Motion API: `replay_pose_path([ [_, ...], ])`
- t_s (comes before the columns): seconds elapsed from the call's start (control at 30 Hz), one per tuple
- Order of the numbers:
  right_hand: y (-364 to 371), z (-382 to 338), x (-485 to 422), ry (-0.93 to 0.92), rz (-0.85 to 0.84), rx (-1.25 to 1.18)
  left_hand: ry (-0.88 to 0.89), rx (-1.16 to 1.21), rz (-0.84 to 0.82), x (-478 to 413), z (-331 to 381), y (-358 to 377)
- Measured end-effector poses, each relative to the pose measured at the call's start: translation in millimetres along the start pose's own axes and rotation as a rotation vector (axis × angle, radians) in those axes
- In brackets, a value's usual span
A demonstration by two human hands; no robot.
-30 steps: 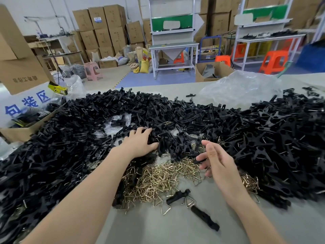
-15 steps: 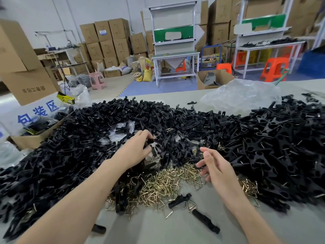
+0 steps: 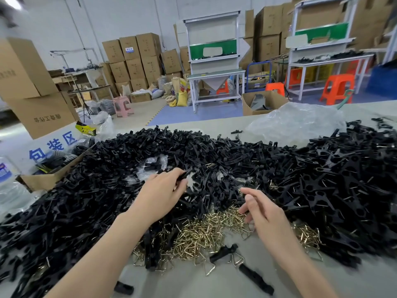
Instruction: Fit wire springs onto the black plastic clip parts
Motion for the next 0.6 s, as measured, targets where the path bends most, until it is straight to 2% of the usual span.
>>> replay_pose_path([
  [0.07,0.4,-4.9,0.1,-0.011,-0.014,-0.041,-0.02,0.052,0.065,6.2,12.9,-7.4],
  [0.17,6.1,-12.3,-1.7,-0.011,-0.104,-0.185,-0.031,0.177,0.02,20.0,48.4,-6.7],
  [0.27,16.5,-18.1,-0.8,-0.017,-0.184,-0.235,0.112,0.185,0.069,40.0,87.8,14.1],
  [0.43,18.4,-17.4,0.1,-0.042,-0.113,-0.227,0.064,0.339,0.118,52.2,93.8,36.6],
  [0.6,25.0,-19.5,0.0,-0.006,-0.139,-0.392,0.044,0.383,0.198,58.2,90.3,36.4],
])
Point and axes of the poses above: each hand's wrist, its own x-axis away from the middle knuckle, its own y-axis out of the palm, z = x × y, the point moved 1 cm from there along -x, towards the middle knuckle, and after that the axes turned 1 degree about y, right-handed, at the moved point
